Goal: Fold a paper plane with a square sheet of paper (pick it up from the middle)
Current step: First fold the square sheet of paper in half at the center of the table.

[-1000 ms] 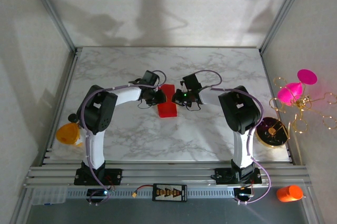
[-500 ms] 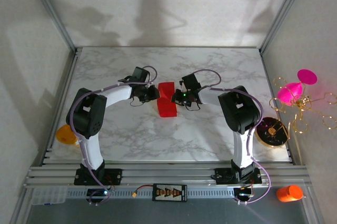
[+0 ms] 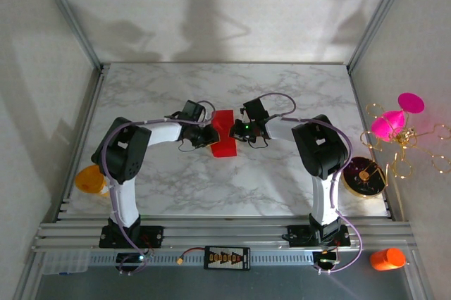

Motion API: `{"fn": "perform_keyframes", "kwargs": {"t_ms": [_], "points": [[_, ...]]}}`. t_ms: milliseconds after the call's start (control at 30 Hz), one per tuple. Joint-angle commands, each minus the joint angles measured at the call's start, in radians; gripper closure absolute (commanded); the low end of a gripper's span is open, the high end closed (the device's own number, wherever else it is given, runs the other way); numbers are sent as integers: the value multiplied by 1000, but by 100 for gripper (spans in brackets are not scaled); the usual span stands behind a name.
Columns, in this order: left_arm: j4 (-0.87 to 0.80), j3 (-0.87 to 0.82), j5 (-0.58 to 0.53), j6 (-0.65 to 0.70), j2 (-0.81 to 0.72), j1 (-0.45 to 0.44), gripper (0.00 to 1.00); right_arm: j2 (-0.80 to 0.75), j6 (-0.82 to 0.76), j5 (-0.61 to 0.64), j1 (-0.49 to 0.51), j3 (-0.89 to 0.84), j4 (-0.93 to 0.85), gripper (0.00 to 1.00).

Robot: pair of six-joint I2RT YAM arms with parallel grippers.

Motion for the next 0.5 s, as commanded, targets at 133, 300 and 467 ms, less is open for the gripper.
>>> {"fn": "perform_keyframes", "kwargs": {"t_ms": [133,300,467], "points": [[-122,-95,-63,106,-36,94,83,156,-38,237,-8,-79,-235,92],[-47,-40,39,29,-111,42,82,155,-38,239,-8,-78,-233,92],[20,-10,57,-54,-98,-35,82,157,-32,230,-7,-78,-227,92]]}}
